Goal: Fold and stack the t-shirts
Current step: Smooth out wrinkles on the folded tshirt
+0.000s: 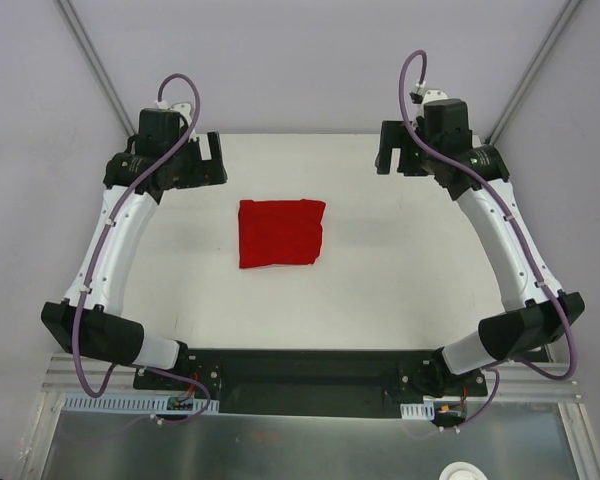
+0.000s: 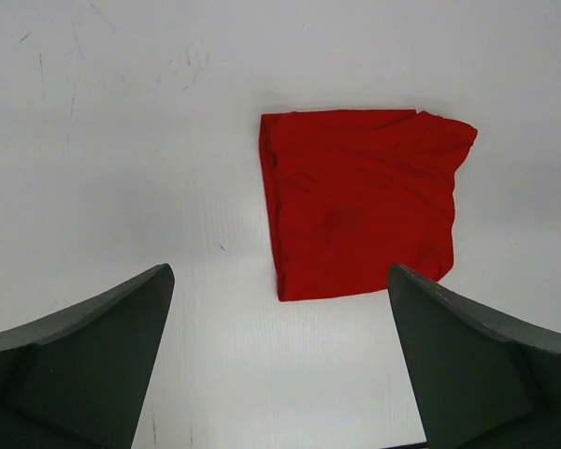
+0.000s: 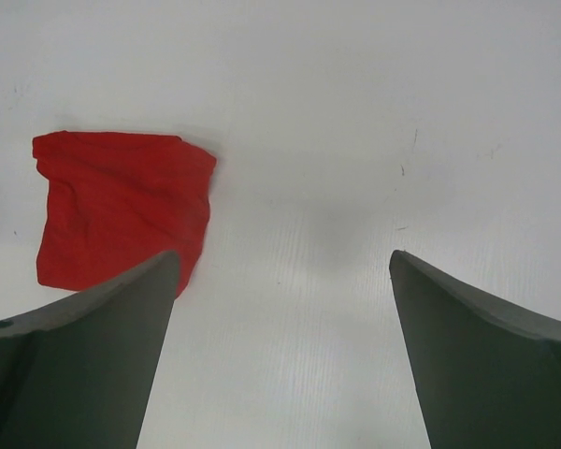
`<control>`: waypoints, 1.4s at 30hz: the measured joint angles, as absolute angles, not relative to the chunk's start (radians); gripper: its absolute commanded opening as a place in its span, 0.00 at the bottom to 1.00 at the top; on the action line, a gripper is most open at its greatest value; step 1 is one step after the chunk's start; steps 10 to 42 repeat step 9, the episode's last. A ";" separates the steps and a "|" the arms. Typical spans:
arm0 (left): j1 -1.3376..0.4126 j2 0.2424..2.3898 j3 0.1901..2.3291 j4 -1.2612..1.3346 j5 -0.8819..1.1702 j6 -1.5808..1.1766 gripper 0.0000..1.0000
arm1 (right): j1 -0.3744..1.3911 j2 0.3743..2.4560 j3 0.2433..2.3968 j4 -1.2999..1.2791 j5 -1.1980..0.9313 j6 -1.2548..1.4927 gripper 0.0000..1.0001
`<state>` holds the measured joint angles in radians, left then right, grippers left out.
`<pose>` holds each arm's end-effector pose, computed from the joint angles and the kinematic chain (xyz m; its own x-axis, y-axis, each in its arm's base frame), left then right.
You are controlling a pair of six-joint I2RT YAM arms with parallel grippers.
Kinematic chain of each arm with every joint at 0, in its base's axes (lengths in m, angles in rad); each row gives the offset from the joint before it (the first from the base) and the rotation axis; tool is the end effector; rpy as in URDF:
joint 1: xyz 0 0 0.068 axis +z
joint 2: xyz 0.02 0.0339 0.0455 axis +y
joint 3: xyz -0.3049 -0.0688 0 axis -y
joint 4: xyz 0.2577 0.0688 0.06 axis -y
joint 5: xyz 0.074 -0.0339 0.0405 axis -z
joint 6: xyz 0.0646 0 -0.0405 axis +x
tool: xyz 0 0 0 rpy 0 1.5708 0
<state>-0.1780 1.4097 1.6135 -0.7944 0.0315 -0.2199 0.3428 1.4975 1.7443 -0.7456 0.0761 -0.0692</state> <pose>0.3209 -0.0598 0.4482 -0.5791 -0.1173 -0.8068 0.0783 0.9770 -0.1983 0.3355 0.1145 0.4725 -0.4306 -0.2269 -0.8735 -0.3028 0.9481 -0.0970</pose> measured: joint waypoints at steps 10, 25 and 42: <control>-0.189 1.365 1.613 -0.789 0.066 -0.215 0.99 | 0.349 1.470 1.733 -0.802 0.091 -0.068 1.00; -0.189 1.365 1.613 -0.789 0.066 -0.215 0.99 | 0.349 1.470 1.733 -0.802 0.091 -0.068 1.00; -0.189 1.365 1.613 -0.789 0.066 -0.215 0.99 | 0.349 1.470 1.733 -0.802 0.091 -0.068 1.00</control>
